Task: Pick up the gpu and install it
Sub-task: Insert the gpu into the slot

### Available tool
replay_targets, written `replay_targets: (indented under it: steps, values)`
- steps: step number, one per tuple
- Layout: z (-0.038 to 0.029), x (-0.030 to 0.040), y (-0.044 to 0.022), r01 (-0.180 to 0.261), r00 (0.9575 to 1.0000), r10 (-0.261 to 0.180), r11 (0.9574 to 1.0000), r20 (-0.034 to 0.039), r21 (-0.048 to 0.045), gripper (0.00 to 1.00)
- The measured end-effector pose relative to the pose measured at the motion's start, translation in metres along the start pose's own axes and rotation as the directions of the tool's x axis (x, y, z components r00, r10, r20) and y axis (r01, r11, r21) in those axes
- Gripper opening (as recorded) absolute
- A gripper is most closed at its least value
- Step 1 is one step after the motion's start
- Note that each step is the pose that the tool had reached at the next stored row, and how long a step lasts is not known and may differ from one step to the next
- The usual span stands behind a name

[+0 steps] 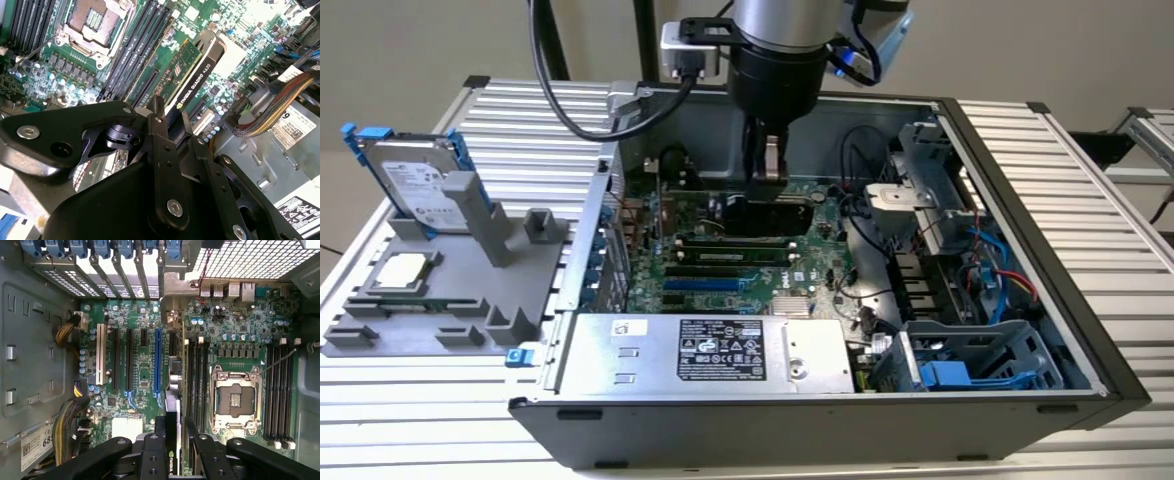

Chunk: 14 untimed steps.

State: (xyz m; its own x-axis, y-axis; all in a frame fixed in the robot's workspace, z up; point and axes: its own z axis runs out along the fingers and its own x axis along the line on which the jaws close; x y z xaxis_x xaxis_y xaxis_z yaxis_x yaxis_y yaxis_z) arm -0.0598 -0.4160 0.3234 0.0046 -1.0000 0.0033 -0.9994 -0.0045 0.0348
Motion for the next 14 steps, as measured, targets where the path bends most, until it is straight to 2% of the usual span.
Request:
replay_targets:
  steps: [9,14]
  values:
    - [0.0059,0.0005,0.0001,0.000,1.0000,0.000,1.0000,-0.0008,-0.0059,0.00]
    - [0.0090,0.0005,0.0006,-0.001,1.0000,0.001,0.9999,-0.0016,-0.0124,0.00]
